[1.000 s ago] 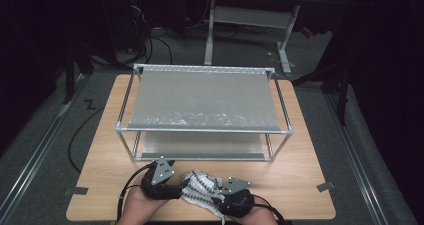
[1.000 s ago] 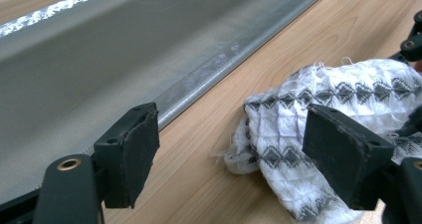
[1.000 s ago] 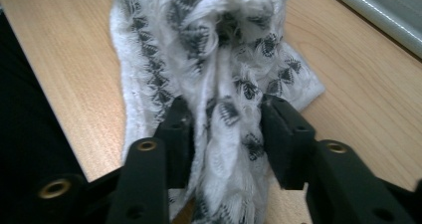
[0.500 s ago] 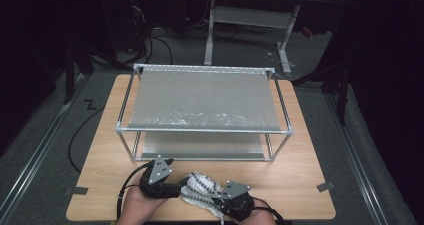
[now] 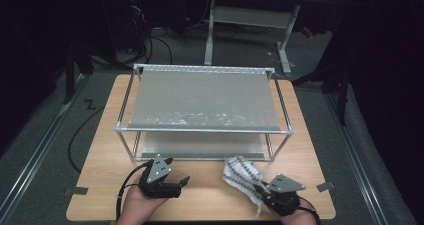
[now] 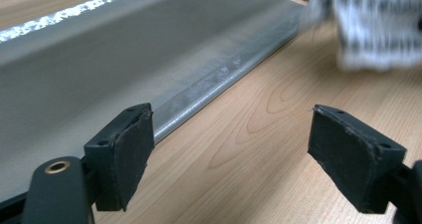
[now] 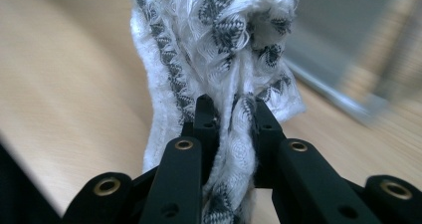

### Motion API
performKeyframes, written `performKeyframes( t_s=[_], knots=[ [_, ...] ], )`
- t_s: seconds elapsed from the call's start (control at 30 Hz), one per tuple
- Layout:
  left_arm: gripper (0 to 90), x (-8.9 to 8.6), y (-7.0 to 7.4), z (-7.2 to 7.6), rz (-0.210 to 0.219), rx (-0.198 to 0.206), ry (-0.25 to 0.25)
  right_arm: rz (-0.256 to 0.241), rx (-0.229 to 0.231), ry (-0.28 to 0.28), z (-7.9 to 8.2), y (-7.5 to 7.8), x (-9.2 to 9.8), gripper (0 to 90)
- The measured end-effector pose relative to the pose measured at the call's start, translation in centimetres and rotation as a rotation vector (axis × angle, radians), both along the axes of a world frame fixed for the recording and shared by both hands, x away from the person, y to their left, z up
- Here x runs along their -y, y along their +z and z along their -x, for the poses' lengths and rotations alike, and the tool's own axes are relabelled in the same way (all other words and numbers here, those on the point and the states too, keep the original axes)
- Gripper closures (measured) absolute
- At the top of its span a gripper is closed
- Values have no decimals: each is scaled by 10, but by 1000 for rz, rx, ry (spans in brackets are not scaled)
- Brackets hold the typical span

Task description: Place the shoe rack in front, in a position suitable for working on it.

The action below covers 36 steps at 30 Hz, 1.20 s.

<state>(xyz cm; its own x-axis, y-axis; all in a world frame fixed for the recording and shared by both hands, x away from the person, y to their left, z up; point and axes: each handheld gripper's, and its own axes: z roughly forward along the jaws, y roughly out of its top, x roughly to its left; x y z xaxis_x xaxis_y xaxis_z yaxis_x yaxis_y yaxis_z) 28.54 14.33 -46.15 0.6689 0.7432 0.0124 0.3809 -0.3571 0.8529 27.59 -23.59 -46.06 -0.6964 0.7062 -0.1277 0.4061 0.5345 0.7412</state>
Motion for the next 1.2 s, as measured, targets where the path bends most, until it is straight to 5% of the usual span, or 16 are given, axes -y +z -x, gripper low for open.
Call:
performKeyframes(
  t_s=[0.17,0.3,0.6,0.73,0.93,1.2],
  knots=[
    [185,3,0,-1,10,-11,-10,5,24,-118,-3,3,37,781],
    [186,10,-1,-7,29,-18,-31,-22,-1,-234,-2,2,69,779],
    [204,26,5,-15,46,-18,-63,11,4,-363,7,-4,96,773],
    [205,33,5,-20,48,-39,-79,-4,-60,-444,6,-18,116,757],
    [206,39,4,-21,38,-52,-94,-41,-108,-464,3,-27,120,588],
    [260,40,6,-23,47,-57,-106,-107,-38,-468,11,-10,114,365]
  ],
)
